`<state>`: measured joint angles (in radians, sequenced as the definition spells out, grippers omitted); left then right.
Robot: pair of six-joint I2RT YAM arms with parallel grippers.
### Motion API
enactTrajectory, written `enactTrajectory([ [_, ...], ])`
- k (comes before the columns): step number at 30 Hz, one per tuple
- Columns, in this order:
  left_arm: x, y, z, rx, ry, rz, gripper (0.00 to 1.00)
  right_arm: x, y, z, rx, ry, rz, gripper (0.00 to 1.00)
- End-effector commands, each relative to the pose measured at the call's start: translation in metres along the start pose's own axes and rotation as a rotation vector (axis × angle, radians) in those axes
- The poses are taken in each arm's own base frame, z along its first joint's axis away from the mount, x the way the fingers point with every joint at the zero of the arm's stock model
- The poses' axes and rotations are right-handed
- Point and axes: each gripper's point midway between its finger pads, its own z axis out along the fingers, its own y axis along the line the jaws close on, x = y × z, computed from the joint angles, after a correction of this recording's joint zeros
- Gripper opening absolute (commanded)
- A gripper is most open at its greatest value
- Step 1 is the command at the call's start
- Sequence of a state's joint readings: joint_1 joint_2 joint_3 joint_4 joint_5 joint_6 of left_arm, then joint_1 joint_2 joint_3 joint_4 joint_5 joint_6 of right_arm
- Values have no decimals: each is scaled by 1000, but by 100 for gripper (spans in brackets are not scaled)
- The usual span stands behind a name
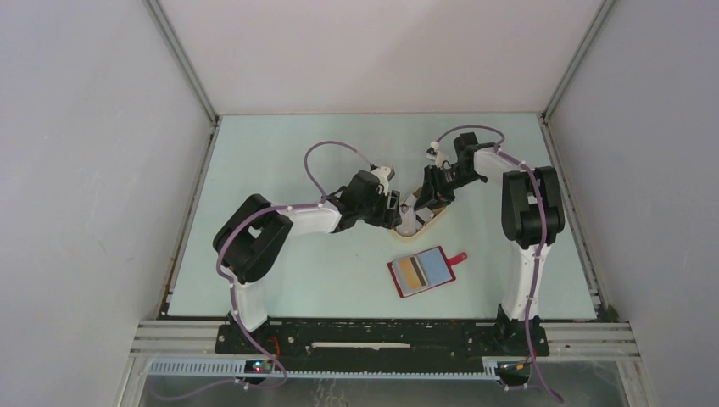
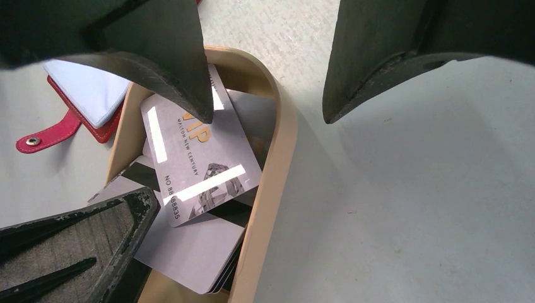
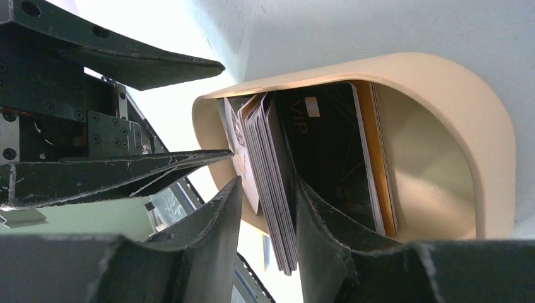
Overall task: Put the credit cards into the card holder
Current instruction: Pick up the credit card from the storage box.
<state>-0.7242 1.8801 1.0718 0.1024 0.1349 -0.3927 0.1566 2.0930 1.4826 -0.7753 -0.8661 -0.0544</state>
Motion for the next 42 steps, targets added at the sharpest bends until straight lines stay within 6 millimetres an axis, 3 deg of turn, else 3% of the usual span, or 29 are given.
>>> enactTrajectory([
  [1, -35, -13, -8, 23, -81, 14, 69, -10, 13, -10, -34, -21, -9, 44],
  [10, -36, -15, -9, 32, -79, 10, 69, -7, 3, -2, 10, 15, -25, 48],
  [22, -33, -16, -9, 38, -74, 7, 69, -3, 0, 8, 46, 52, -52, 46],
  [30, -32, -16, -12, 41, -75, 5, 69, -6, 10, -2, -8, 37, -58, 40],
  [42, -30, -15, -15, 37, -77, 4, 69, -8, 8, -9, -21, 25, -42, 38],
])
